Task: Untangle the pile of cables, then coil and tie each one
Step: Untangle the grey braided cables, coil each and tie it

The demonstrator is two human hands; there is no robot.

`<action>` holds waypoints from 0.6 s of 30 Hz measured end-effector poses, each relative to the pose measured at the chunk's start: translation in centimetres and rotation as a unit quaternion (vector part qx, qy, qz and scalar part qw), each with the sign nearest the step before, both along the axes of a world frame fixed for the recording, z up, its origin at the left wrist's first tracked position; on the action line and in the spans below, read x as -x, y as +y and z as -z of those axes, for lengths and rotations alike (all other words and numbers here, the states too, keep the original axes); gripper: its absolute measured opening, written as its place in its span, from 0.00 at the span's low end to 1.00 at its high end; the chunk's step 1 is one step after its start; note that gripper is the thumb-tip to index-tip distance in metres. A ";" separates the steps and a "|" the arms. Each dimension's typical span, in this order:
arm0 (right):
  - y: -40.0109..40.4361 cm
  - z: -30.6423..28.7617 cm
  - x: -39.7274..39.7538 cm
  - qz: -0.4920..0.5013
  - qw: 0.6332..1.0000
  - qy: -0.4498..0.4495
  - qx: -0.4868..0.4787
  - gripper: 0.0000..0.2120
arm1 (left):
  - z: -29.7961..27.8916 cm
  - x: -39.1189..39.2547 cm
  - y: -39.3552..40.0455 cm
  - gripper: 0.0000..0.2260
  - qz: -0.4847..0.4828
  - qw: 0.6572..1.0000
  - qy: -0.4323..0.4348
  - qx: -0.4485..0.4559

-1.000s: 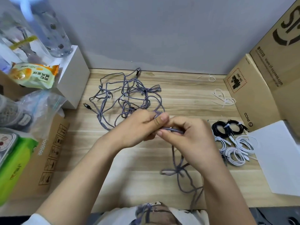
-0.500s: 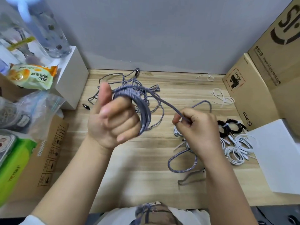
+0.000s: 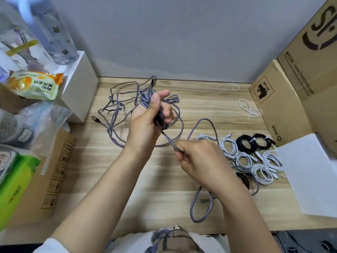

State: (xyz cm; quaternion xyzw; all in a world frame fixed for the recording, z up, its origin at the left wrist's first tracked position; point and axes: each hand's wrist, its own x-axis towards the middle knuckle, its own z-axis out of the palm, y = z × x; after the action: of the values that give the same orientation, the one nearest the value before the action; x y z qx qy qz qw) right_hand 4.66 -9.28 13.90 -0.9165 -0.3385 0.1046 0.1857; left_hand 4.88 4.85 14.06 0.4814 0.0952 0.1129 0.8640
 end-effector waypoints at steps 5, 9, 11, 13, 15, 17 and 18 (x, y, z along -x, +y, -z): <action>-0.1 0.5 0.1 0.009 0.999 -0.044 0.014 0.15 | 1.4 0.7 -0.4 0.07 0.038 0.958 -0.008 -0.285; -0.3 0.6 -0.2 0.015 0.998 -0.052 0.017 0.16 | 1.6 0.8 -0.1 0.08 0.075 0.859 0.055 -0.503; -0.5 0.7 -0.7 0.033 0.994 -0.104 0.012 0.16 | 1.0 0.9 -0.1 0.14 0.174 0.788 0.132 -0.576; -0.4 0.7 -0.9 0.053 0.989 -0.134 -0.023 0.14 | 0.3 0.9 -0.1 0.20 0.243 0.733 0.179 -0.610; -0.4 0.9 -0.9 0.059 0.987 -0.138 -0.063 0.14 | -0.1 0.8 0.3 0.23 0.288 0.749 0.198 -0.562; -0.5 1.0 -1.0 0.061 0.983 -0.147 -0.094 0.12 | -0.3 0.7 0.9 0.26 0.347 0.776 0.218 -0.479; -0.5 1.0 -1.1 0.062 0.980 -0.159 -0.104 0.12 | -0.5 0.8 1.3 0.27 0.380 0.779 0.226 -0.445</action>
State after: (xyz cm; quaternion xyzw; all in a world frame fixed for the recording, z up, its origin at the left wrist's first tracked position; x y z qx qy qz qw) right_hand 5.74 -9.81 12.94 -0.9163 -0.3152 -0.0903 0.2300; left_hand 4.12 6.11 14.51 0.8212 0.0357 -0.3068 0.4799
